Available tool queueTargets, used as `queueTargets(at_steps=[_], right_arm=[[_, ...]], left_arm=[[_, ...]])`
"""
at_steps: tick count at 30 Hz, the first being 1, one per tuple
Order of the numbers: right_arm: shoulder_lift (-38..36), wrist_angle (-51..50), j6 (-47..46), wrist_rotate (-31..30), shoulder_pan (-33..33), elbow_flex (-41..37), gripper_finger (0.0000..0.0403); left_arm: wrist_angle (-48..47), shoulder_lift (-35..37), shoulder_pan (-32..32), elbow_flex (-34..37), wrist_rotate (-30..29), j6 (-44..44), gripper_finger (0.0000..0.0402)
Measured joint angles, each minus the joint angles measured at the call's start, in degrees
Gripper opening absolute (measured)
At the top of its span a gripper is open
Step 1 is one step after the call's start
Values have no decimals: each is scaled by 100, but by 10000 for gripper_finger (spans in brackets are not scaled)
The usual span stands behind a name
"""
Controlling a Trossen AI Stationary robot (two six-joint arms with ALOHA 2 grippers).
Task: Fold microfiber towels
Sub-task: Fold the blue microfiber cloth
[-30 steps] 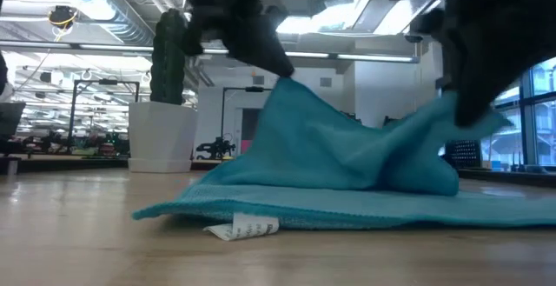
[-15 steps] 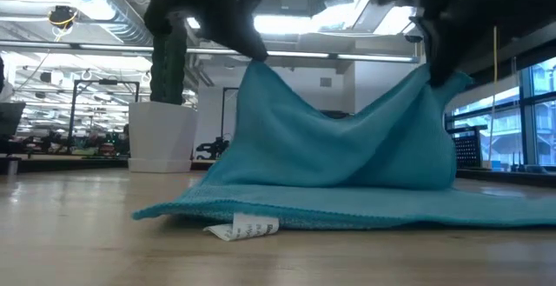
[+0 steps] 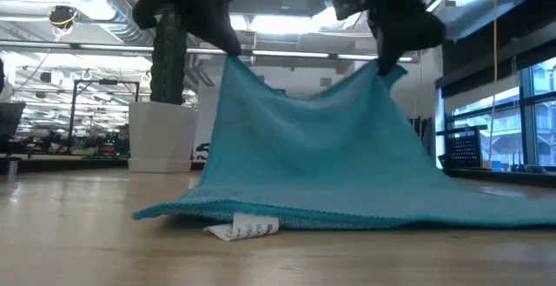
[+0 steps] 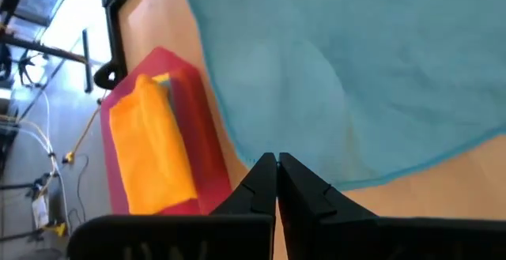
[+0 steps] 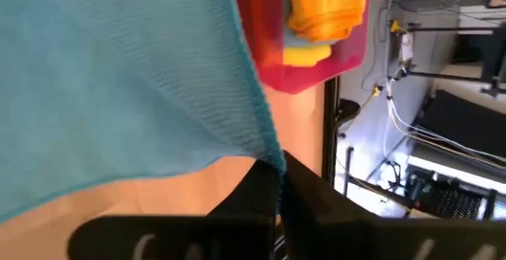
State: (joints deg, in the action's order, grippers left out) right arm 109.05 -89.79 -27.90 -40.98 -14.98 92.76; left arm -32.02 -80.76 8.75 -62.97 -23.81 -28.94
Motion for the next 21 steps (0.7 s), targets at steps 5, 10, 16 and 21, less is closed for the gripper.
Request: queueTargets(at_steps=[5, 10, 16, 21], right_arm=[[-421, 514, 496, -130, 340, 51, 3], [-1074, 1697, 1038, 63, 401, -405, 2], [-1502, 2228, 1039, 419, 322, -1287, 2], [-1641, 2592, 836, 943, 106, -2149, 1]], left_arm=[[-93, 12, 24, -8, -72, 226, 0], [64, 13, 214, 234, -71, 440, 0], [694, 12, 453, 885, -78, 776, 0], [1309, 10, 714, 1235, -79, 936, 0]])
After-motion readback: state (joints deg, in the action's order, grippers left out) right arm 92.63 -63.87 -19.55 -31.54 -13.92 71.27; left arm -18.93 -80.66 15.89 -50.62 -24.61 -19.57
